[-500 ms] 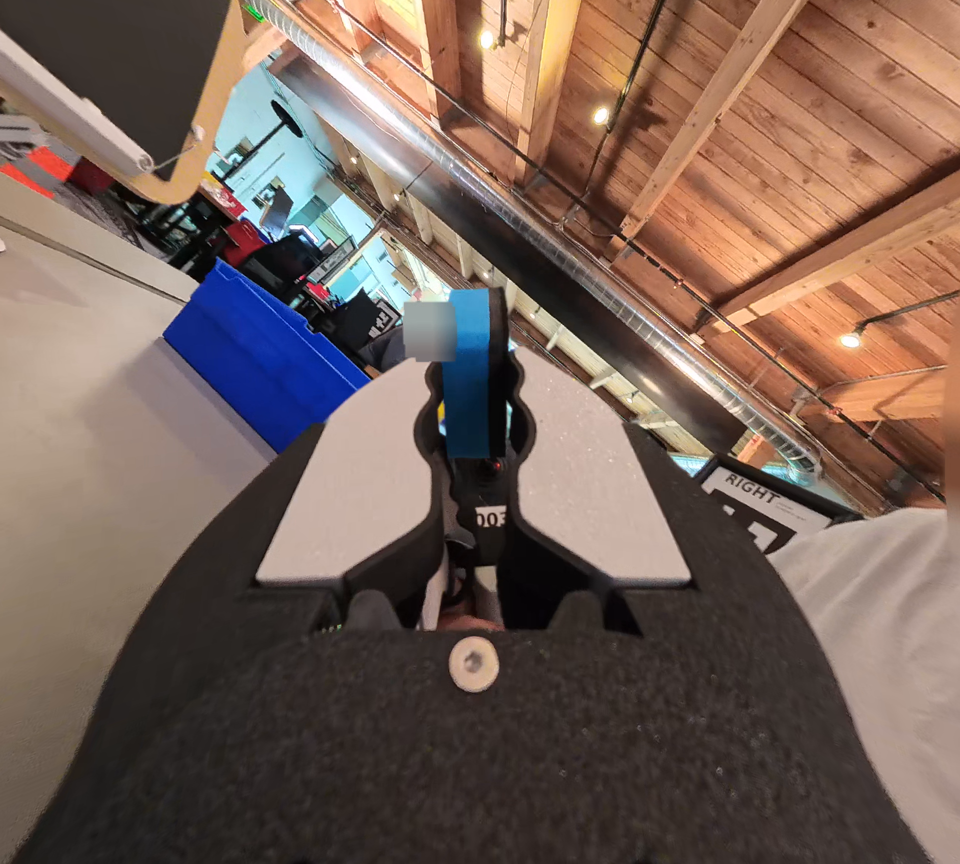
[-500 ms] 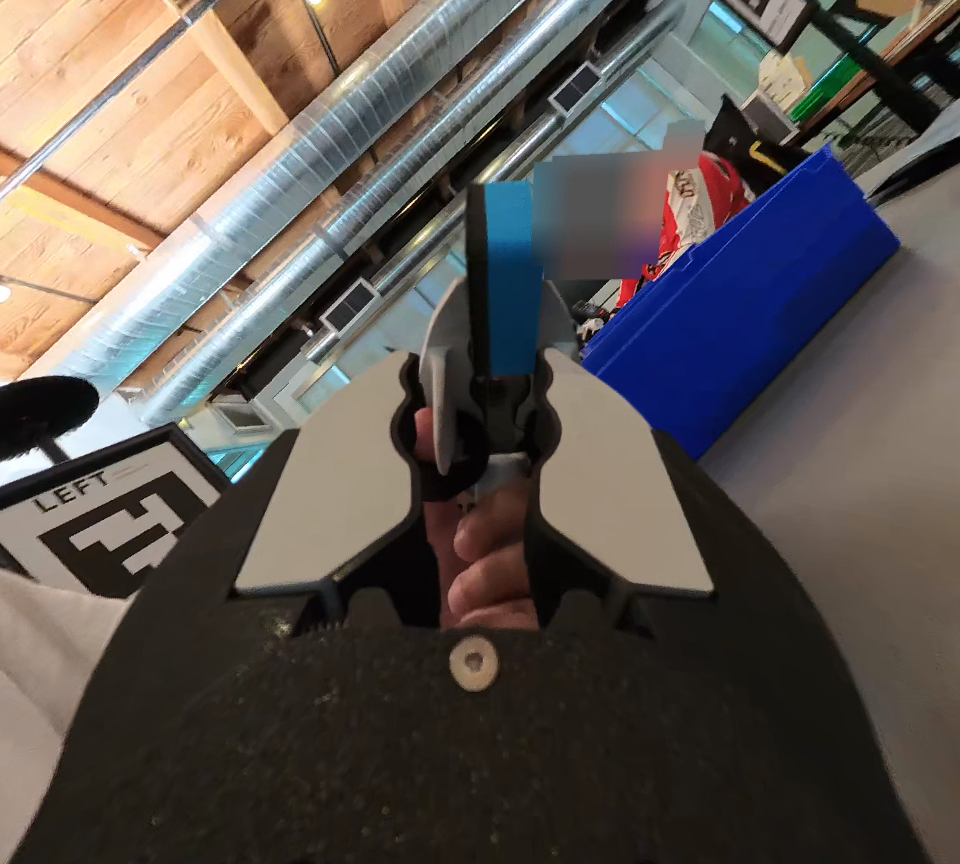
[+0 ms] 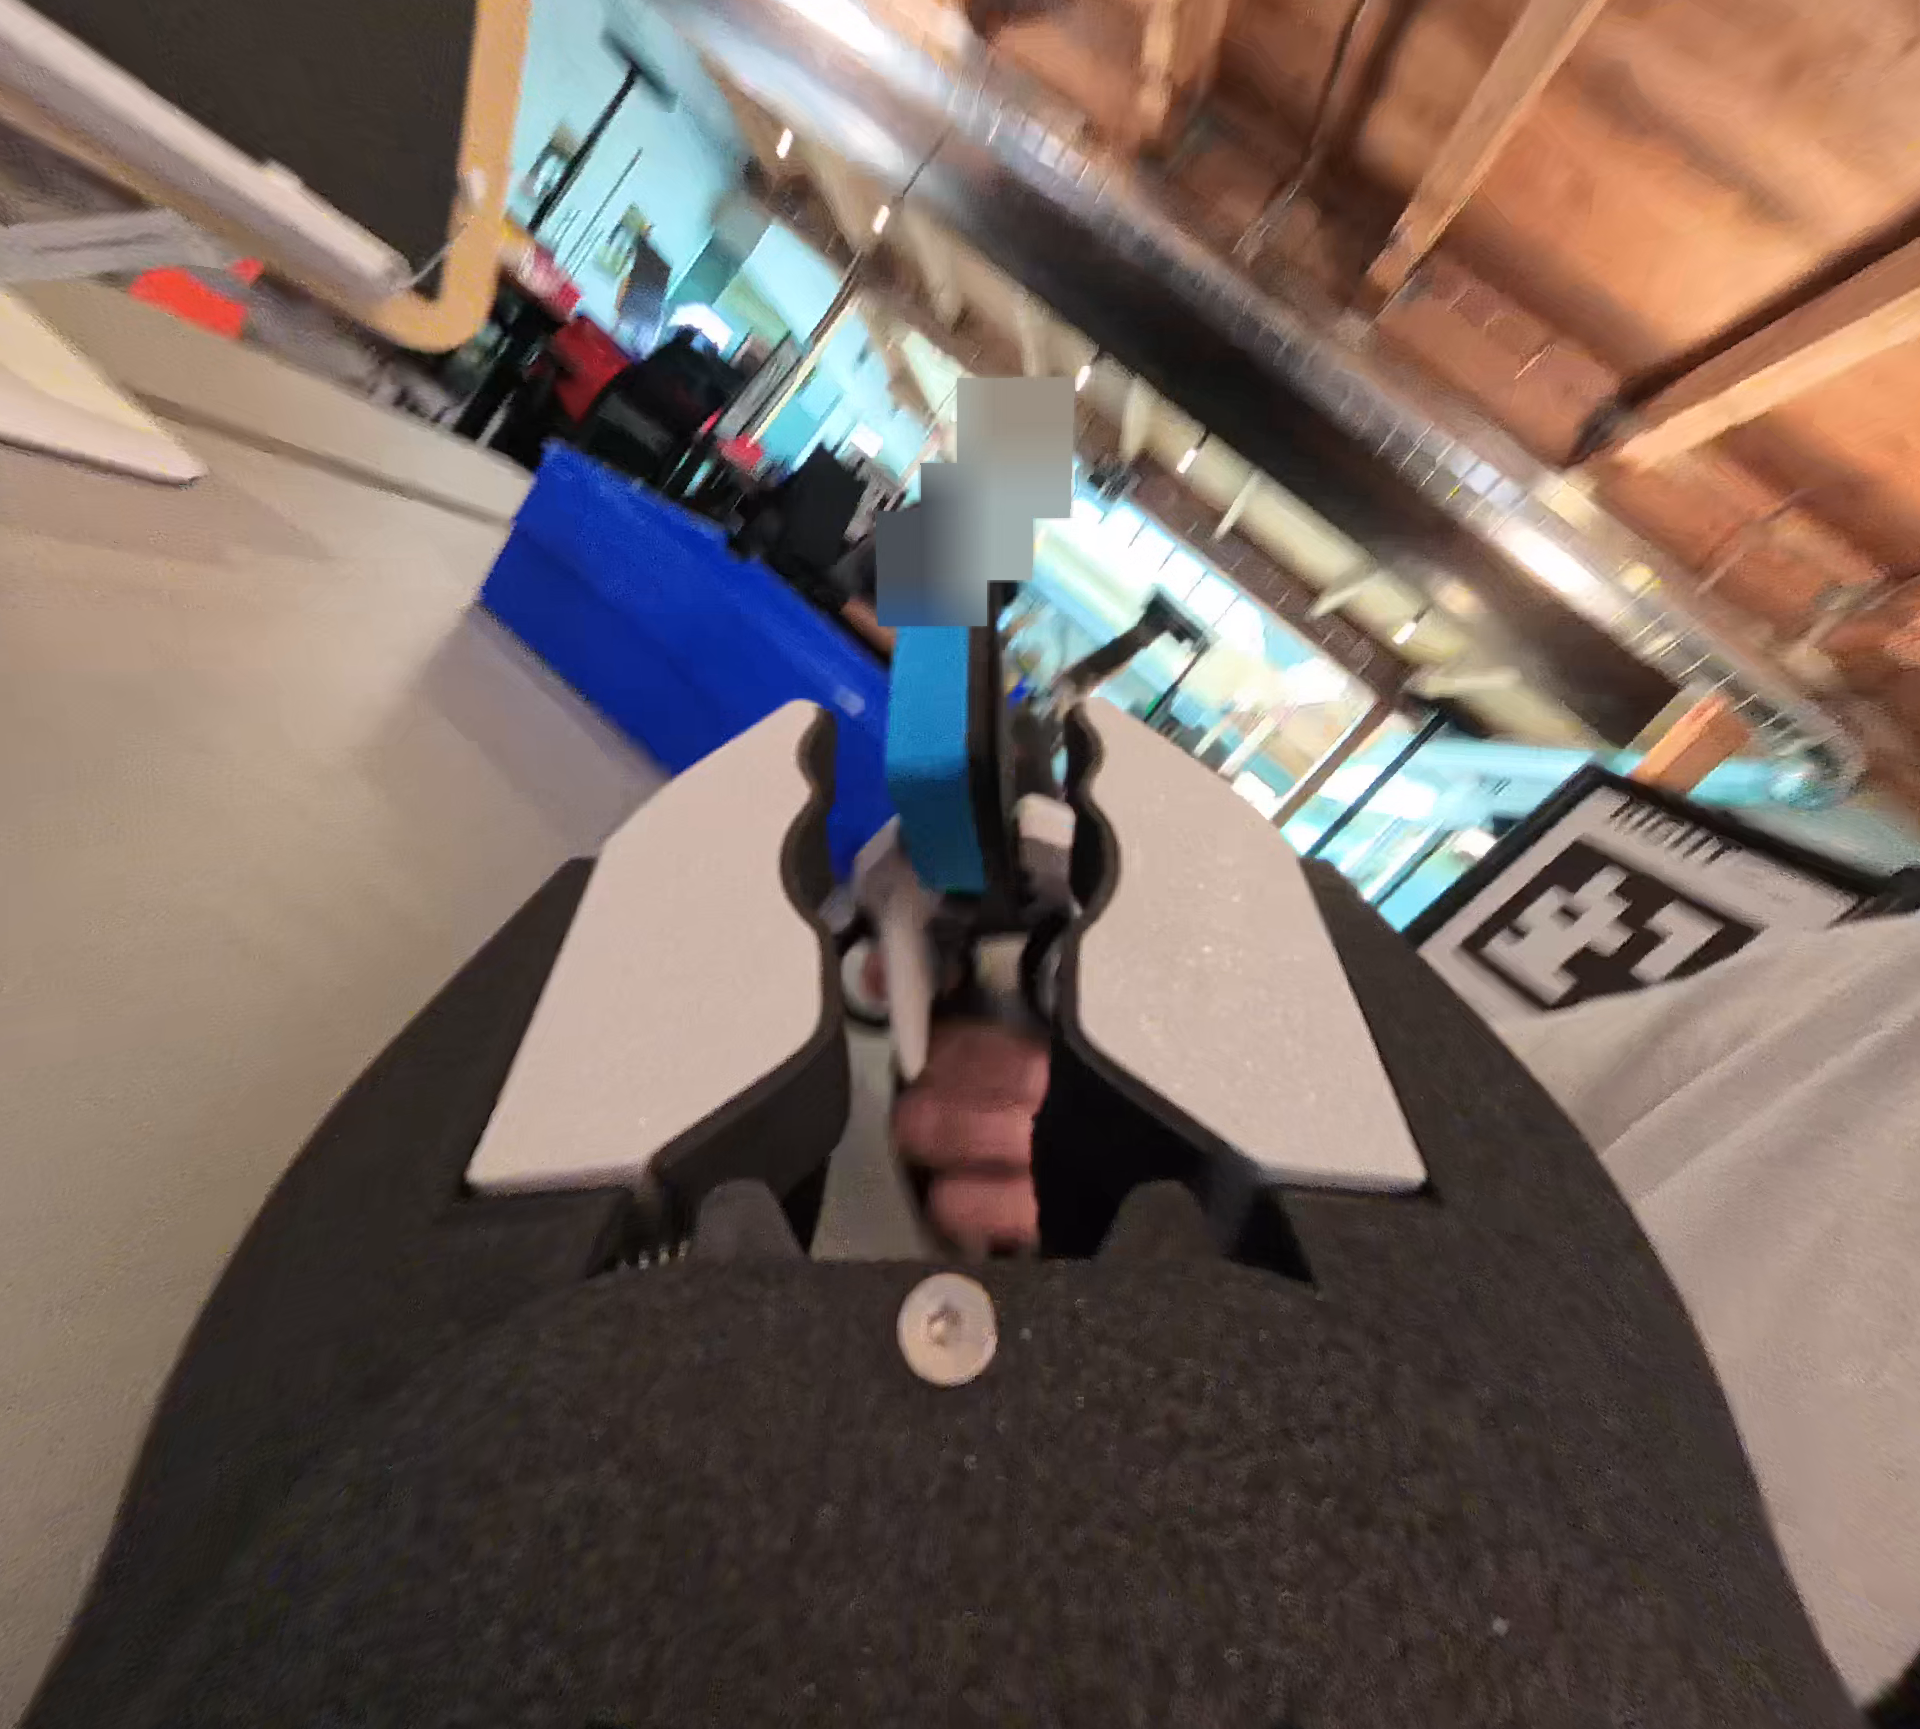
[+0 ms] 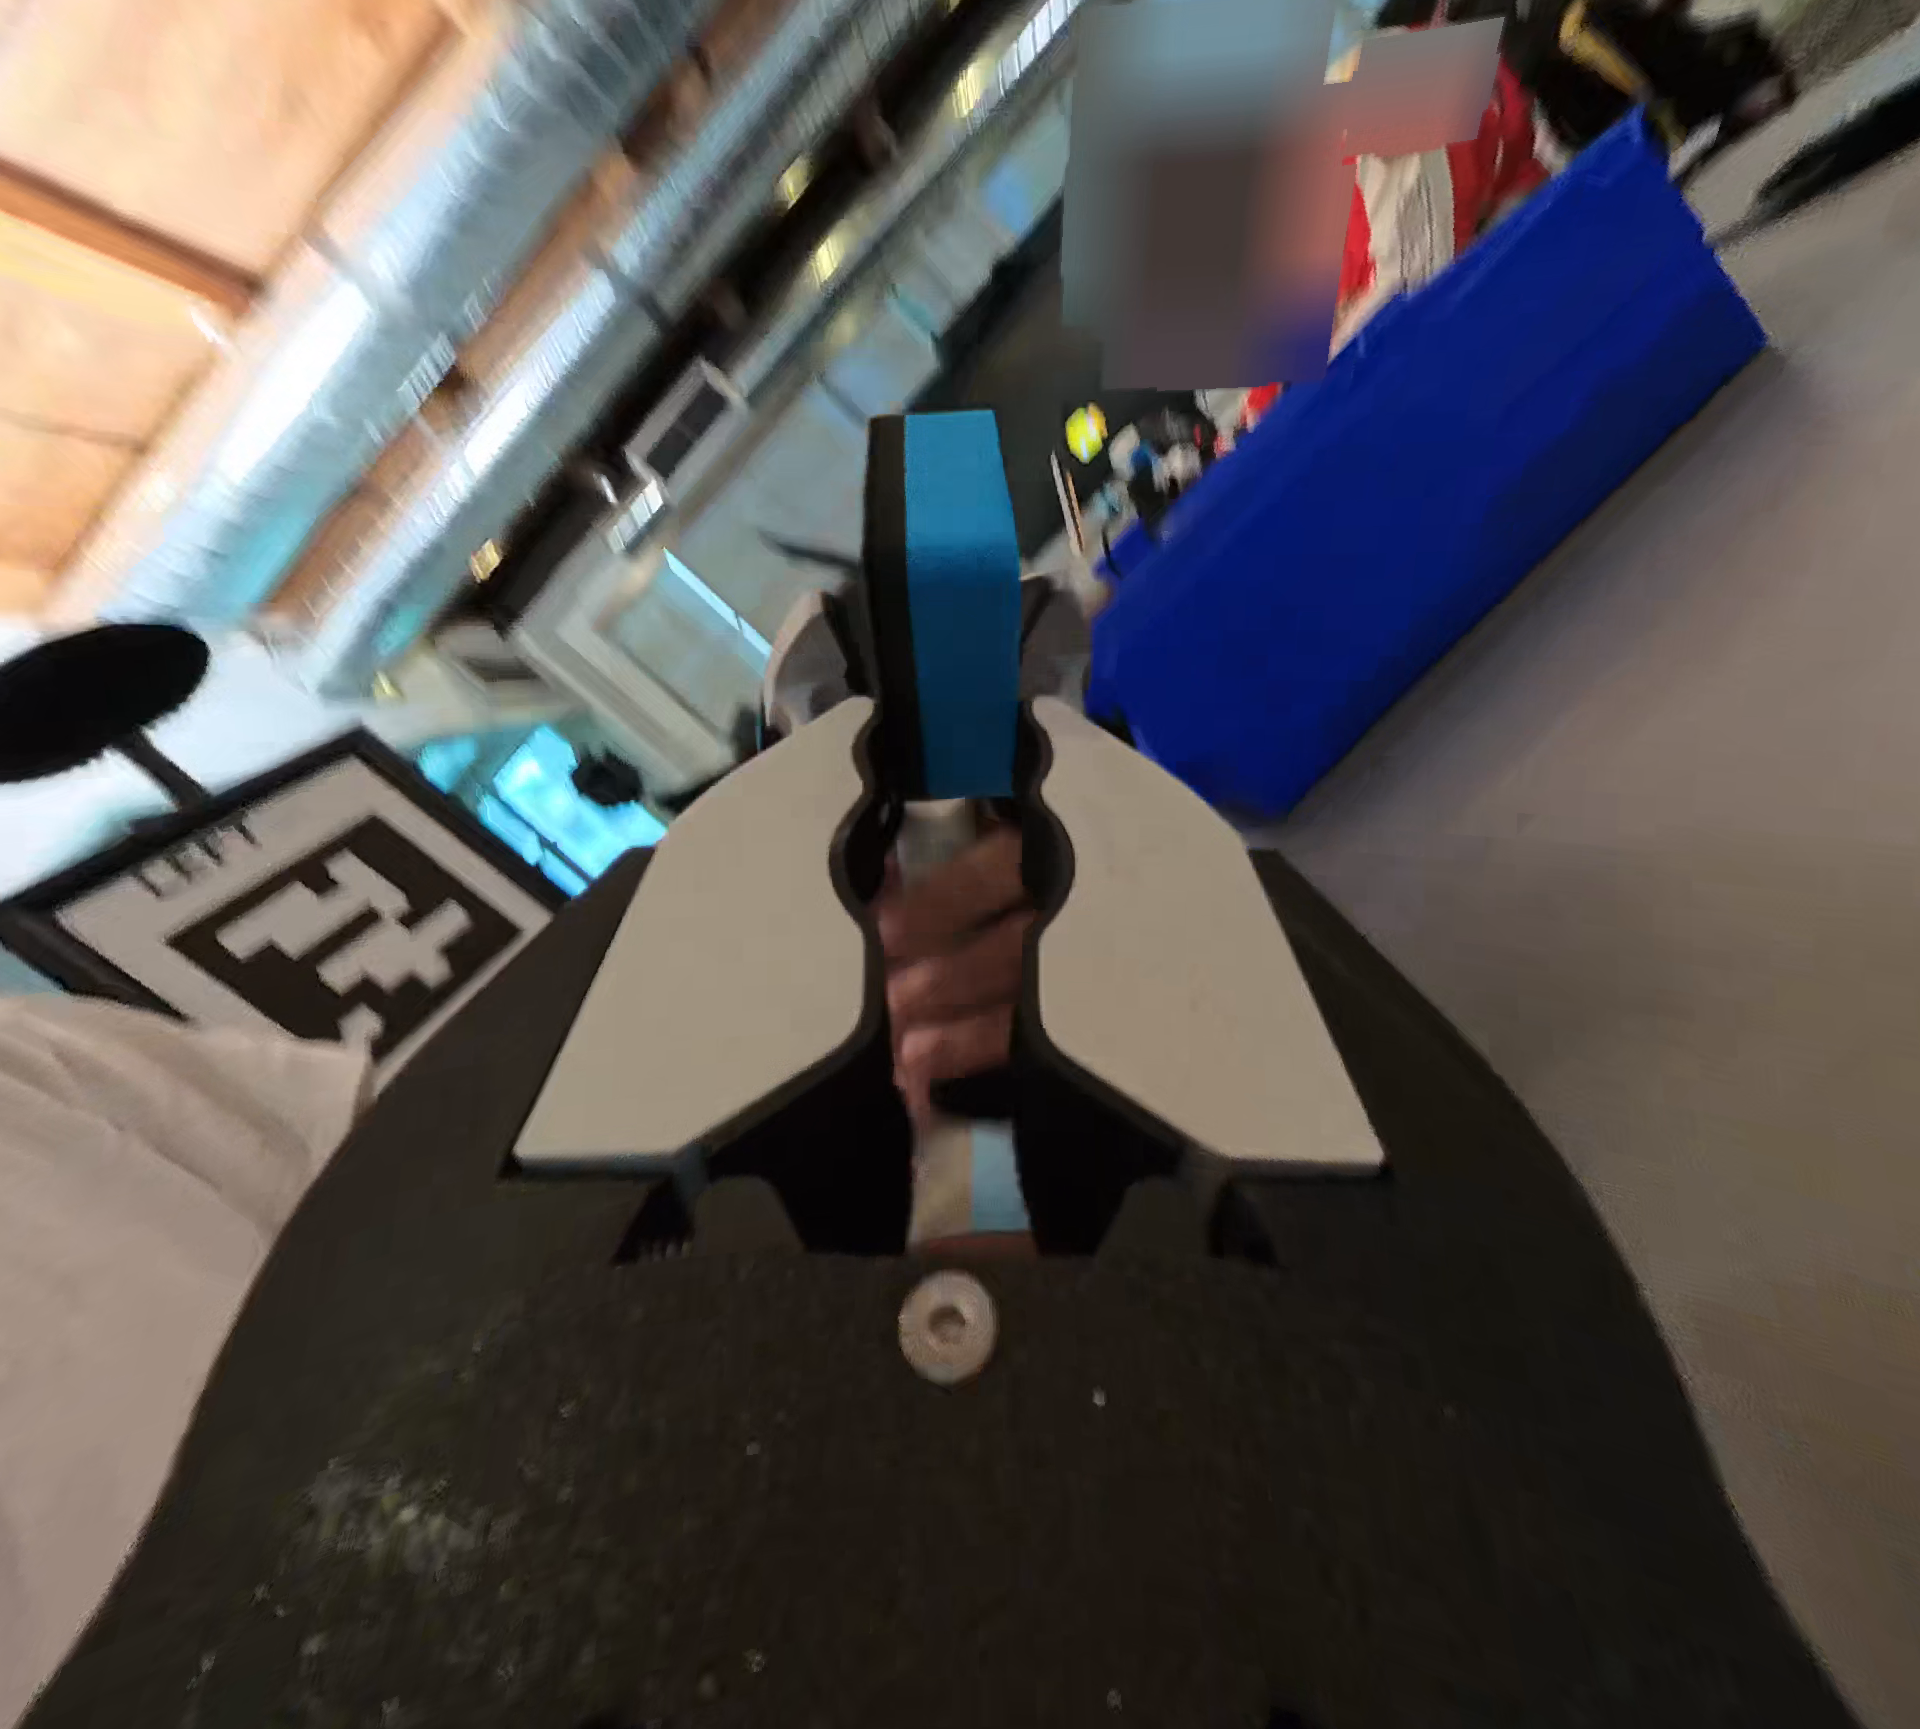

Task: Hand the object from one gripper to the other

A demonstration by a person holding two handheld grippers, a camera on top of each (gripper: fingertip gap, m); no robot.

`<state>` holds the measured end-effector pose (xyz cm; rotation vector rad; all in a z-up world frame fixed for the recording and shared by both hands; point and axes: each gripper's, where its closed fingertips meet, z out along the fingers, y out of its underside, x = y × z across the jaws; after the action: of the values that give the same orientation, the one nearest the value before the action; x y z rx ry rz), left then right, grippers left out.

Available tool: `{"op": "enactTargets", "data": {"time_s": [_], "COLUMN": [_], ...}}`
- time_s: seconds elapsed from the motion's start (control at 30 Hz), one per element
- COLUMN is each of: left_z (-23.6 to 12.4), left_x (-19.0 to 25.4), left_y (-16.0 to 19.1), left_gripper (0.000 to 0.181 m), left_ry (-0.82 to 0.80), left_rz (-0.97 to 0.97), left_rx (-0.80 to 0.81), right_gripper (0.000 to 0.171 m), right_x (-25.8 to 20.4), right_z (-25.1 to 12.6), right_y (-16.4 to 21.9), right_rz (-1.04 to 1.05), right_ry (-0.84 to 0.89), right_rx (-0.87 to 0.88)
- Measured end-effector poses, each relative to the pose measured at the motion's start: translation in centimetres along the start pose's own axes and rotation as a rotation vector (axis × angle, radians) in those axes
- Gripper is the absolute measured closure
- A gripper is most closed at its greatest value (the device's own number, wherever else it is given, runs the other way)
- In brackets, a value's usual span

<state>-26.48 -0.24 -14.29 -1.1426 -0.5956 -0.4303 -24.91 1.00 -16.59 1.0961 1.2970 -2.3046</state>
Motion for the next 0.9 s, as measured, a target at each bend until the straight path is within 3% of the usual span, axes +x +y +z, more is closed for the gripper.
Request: {"op": "enactTargets", "data": {"time_s": [0.1,0.2,0.3,0.37,0.47,0.77,0.8,0.9], "left_z": [-1.9,-2.9,-3.5,-3.8,-3.8,-3.8,-3.9,-3.6], "left_x": [-2.1,-2.2,-2.1,-2.4,-0.9,0.2,0.4,0.2], "left_y": [1.7,2.2,5.2,7.6,10.5,14.3,14.6,14.5], "left_gripper": [0.129,0.125,0.127,0.127,0.127,0.146,0.155,0.159], "left_ry": [-0.054,-0.016,-0.018,-0.040,0.029,0.079,0.093,0.061], "left_rz": [0.036,0.008,0.100,0.218,0.250,0.336,0.345,0.410], "left_rx": [-0.297,-0.406,-0.609,-0.741,-0.874,-1.032,-1.045,-1.033], "right_gripper": [0.149,0.149,0.149,0.149,0.149,0.149,0.149,0.149], "right_x": [1.3,2.8,2.6,2.3,1.8,1.5,1.6,1.8], "right_z": [-0.6,-2.3,-3.8,-4.6,-5.7,-8.2,-8.4,-8.3], "right_y": [1.8,5.1,7.2,7.9,8.8,10.1,10.1,9.3], "right_rz": [-0.106,-0.261,-0.278,-0.293,-0.336,-0.448,-0.451,-0.508], "right_ry": [0.052,0.093,0.054,0.032,0.013,0.067,0.081,0.100], "right_rx": [-0.312,-0.648,-0.840,-0.913,-1.031,-1.274,-1.288,-1.281]}}
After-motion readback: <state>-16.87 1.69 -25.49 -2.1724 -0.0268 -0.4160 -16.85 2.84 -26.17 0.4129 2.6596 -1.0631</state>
